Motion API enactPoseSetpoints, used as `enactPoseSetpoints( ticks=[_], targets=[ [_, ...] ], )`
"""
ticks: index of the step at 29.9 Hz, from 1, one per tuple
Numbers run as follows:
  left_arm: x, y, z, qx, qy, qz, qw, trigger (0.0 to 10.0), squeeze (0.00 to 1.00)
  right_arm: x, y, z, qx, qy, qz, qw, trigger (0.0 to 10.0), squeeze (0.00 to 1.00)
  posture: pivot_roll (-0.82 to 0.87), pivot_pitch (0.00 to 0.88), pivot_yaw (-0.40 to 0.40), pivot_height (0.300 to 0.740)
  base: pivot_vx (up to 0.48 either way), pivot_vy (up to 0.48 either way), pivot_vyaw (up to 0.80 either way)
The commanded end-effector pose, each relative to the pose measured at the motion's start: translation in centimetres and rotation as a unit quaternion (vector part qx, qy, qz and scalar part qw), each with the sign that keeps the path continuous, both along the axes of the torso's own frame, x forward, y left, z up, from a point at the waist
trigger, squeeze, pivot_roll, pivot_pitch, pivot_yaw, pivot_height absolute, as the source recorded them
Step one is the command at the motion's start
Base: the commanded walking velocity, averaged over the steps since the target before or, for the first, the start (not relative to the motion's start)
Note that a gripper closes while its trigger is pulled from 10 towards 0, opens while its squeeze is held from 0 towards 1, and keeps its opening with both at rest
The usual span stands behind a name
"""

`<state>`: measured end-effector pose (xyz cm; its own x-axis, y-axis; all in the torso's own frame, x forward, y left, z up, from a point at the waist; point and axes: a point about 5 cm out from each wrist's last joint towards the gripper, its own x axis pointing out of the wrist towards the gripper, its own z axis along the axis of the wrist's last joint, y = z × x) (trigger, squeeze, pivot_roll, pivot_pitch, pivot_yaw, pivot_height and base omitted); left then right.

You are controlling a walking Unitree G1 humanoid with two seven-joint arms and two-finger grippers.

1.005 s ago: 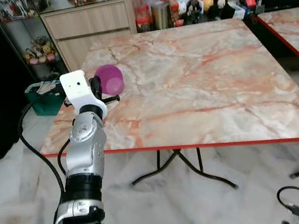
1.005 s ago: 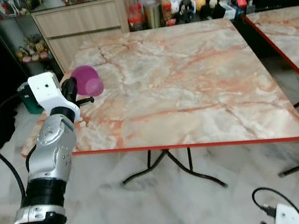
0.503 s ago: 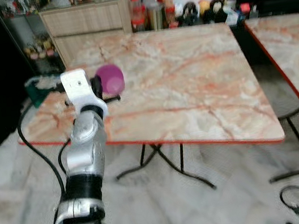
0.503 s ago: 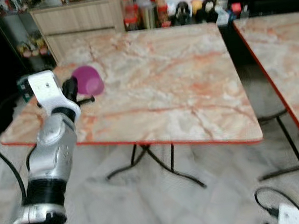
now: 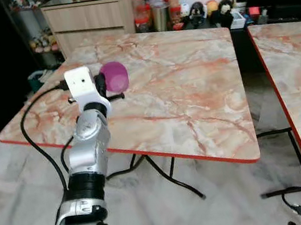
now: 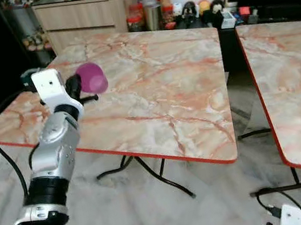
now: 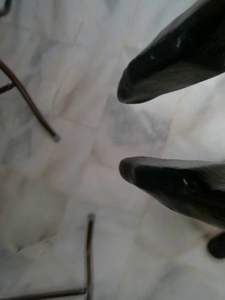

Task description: Setting the table

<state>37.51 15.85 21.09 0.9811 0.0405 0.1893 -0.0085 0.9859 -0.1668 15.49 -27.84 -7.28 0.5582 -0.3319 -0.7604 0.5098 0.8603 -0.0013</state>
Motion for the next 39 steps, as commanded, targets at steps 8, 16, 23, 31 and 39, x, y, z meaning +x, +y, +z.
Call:
enactPoseSetpoints(
  ticks=[8, 16, 23, 31, 39],
  targets=[
    [0.07, -1.32, 0.63, 0.003, -0.01, -0.023, 1.0, 10.0, 0.0, -1.14, -0.36, -0.38, 0.007, 0.019, -0.019, 1.0, 10.0, 0.0, 0.05, 0.011, 0.004, 0.74, 0.25, -0.375, -0.28],
    [0.12, -1.32, 0.76, 0.004, -0.013, -0.024, 1.0, 10.0, 0.0, -1.17, -0.31, -0.43, 0.008, 0.025, -0.007, 1.0, 10.0, 0.0, 0.05, 0.01, 0.003, 0.74, 0.248, -0.371, -0.66],
    [0.13, -1.18, 0.88, 0.005, -0.014, -0.022, 1.0, 10.0, 0.0, -1.18, -0.32, -0.45, 0.008, 0.03, -0.005, 0.999, 10.0, 0.0, 0.05, 0.021, 0.005, 0.74, 0.246, -0.374, -0.64],
    [0.17, -1.22, 0.93, 0.004, -0.014, -0.022, 1.0, 10.0, 0.0, -1.15, -0.32, -0.44, 0.009, 0.031, -0.004, 0.999, 10.0, 0.0, 0.05, 0.025, 0.005, 0.74, 0.245, -0.377, -0.64],
    [0.16, -1.26, 1.0, 0.004, -0.015, -0.021, 1.0, 10.0, 0.0, -1.06, -0.34, -0.38, 0.009, 0.027, 0.0, 1.0, 10.0, 0.0, 0.06, 0.026, 0.004, 0.736, 0.245, -0.375, -0.5]
  ],
)
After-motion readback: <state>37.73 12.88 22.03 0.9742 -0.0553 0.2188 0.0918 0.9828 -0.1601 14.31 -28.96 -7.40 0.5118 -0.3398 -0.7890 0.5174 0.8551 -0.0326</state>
